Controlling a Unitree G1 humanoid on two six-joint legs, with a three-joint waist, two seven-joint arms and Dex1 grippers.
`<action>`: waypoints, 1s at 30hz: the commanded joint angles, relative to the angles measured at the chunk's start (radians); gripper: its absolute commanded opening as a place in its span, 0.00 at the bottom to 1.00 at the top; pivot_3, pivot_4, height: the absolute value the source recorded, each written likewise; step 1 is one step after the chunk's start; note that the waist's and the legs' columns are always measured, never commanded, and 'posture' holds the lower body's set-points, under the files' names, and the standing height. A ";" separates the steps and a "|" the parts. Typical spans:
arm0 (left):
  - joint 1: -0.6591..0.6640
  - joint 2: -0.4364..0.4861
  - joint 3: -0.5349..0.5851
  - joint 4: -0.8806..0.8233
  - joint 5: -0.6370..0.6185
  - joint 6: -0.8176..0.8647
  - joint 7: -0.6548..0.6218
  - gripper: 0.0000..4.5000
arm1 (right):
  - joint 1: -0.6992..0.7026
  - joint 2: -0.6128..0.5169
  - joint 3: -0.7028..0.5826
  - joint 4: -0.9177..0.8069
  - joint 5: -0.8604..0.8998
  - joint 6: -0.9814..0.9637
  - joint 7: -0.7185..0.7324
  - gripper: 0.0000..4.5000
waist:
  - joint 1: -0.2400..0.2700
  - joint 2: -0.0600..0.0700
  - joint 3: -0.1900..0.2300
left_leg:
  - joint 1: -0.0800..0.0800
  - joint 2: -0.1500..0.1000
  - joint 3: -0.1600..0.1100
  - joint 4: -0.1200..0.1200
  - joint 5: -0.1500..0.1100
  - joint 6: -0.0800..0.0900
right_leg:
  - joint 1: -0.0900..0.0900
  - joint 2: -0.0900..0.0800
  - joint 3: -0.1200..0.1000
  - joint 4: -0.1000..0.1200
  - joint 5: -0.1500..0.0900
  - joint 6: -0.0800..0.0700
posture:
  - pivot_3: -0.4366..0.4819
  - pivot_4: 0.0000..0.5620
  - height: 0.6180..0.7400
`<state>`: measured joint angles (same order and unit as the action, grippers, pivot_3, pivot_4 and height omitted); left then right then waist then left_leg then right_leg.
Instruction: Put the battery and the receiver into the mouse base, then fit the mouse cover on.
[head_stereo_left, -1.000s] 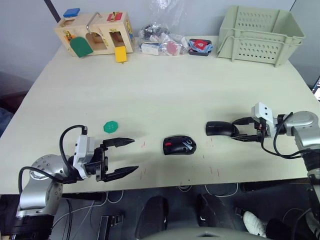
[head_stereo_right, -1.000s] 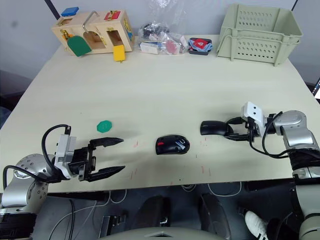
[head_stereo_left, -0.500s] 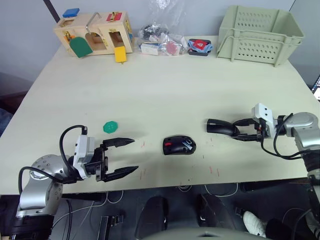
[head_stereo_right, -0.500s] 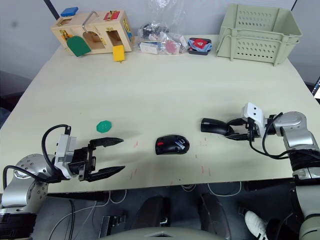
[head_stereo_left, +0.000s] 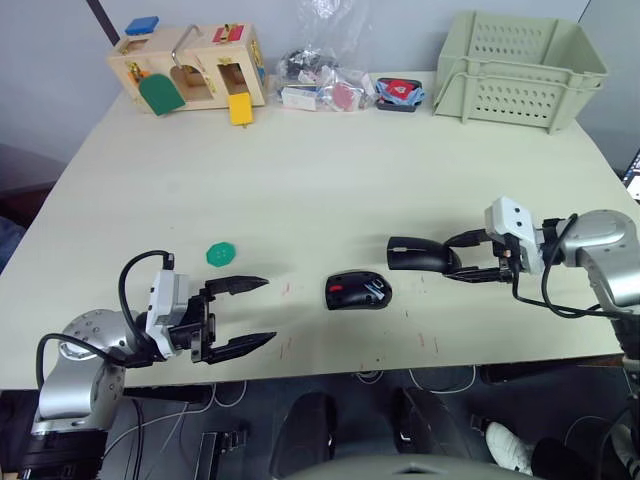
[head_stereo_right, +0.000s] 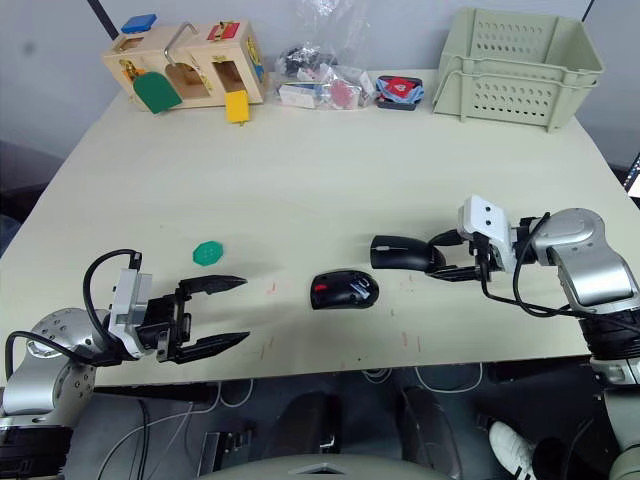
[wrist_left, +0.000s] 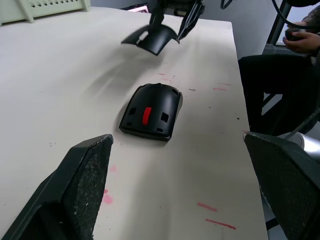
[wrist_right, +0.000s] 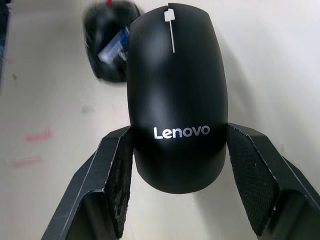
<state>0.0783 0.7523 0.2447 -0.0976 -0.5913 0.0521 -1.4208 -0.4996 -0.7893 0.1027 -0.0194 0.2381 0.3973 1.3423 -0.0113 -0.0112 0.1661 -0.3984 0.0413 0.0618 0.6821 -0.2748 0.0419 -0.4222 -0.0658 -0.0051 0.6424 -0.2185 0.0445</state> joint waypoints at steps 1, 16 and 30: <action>-0.018 0.021 0.015 0.006 -0.005 -0.011 -0.014 1.00 | -0.058 -0.002 0.053 -0.292 0.053 0.298 -0.097 0.51 | -0.001 0.000 0.000 | 0.000 0.000 0.000 0.000 0.000 0.000 | 0.000 0.000 0.000 0.000 0.000 0.000 | 0.48 0.27 1.00; -0.049 0.026 -0.002 0.030 0.006 -0.012 -0.039 1.00 | -0.363 0.052 0.409 -0.489 0.022 0.759 -0.278 0.51 | -0.004 0.000 0.000 | -0.002 0.000 -0.004 0.000 0.000 0.000 | -0.004 -0.002 0.000 0.001 0.000 0.000 | 0.48 0.27 1.00; -0.054 0.021 -0.012 0.031 0.013 -0.011 -0.045 1.00 | -0.522 0.143 0.581 -0.430 0.035 0.911 -0.383 0.51 | -0.003 0.000 0.000 | -0.017 -0.001 -0.008 0.003 0.000 0.000 | -0.016 -0.002 -0.004 0.001 0.003 0.004 | 0.48 0.27 1.00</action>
<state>0.0233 0.7636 0.2264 -0.0576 -0.5722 0.0512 -1.4592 -1.0015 -0.6460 0.6893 -0.4346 0.2695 1.2970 0.9693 -0.0146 -0.0115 0.1660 -0.4155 0.0402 0.0540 0.6848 -0.2746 0.0417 -0.4381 -0.0676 -0.0088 0.6437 -0.2157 0.0484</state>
